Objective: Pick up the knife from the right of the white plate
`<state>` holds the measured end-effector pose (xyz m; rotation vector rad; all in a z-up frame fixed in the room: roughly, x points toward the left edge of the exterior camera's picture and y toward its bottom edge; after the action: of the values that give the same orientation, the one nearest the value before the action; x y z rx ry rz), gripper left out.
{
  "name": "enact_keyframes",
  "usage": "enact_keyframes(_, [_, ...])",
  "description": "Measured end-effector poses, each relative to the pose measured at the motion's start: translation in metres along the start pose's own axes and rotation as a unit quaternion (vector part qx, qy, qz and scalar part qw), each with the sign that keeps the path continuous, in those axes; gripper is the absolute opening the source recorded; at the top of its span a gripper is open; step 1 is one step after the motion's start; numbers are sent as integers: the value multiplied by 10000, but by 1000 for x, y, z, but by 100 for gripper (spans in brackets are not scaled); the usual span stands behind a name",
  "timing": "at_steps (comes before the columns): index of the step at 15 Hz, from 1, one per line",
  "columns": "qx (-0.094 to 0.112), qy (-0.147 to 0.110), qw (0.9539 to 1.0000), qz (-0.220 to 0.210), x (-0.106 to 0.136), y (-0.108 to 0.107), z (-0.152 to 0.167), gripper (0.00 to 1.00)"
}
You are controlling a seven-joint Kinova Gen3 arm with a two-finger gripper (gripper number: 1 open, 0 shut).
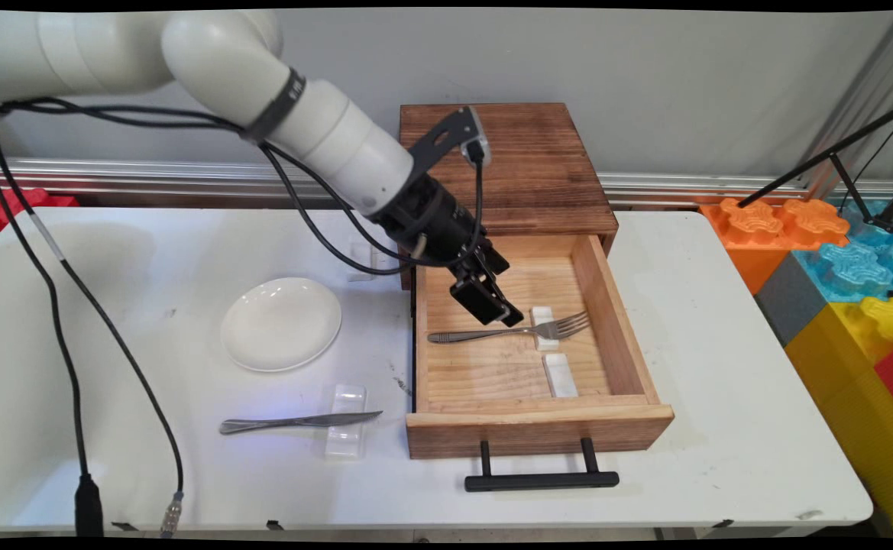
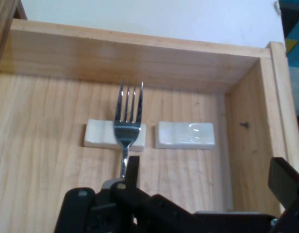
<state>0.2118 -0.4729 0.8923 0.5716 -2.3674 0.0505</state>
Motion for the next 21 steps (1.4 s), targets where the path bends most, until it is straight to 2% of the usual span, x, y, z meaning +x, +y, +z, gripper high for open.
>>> enact_keyframes(5, [15, -249, 9997, -21, 8, 12, -33, 100])
enact_keyframes(10, [90, -494, 9987, -80, -2, 24, -61, 100])
enact_keyframes(21, [215, -1099, 9936, -168, -66, 44, -104, 100])
